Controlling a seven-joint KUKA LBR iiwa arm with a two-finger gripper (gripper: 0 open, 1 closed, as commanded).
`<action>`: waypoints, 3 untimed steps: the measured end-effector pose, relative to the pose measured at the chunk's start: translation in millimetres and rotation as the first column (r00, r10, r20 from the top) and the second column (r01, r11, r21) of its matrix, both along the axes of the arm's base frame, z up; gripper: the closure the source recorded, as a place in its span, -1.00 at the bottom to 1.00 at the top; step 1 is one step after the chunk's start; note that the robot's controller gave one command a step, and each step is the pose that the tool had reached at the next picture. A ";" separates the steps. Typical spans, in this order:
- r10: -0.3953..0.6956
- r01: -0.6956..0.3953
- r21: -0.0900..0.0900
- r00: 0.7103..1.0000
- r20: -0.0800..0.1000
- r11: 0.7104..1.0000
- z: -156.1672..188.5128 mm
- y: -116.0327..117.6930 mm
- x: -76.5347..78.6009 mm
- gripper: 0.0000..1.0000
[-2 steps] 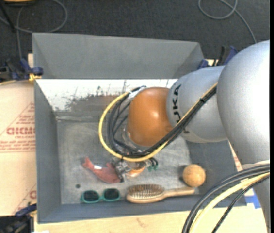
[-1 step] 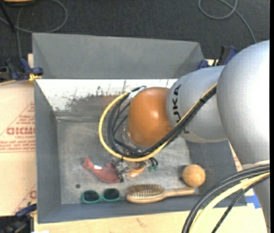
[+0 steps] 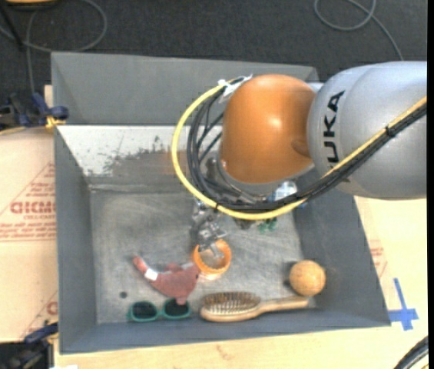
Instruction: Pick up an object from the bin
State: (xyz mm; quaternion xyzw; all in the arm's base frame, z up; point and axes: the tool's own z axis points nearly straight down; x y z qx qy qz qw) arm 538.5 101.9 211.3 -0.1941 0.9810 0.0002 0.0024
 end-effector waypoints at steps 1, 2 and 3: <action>-0.002 0.002 0.001 1.000 -0.002 1.000 -0.4 0.2 -0.4 -1.00; -0.002 0.002 0.001 1.000 -0.002 1.000 -0.5 0.2 -0.4 -1.00; 0.051 -0.051 0.001 0.999 0.005 0.999 -52.3 -13.6 -14.1 -1.00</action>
Offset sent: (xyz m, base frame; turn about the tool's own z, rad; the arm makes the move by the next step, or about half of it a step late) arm 0.0000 0.0000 0.0000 0.0000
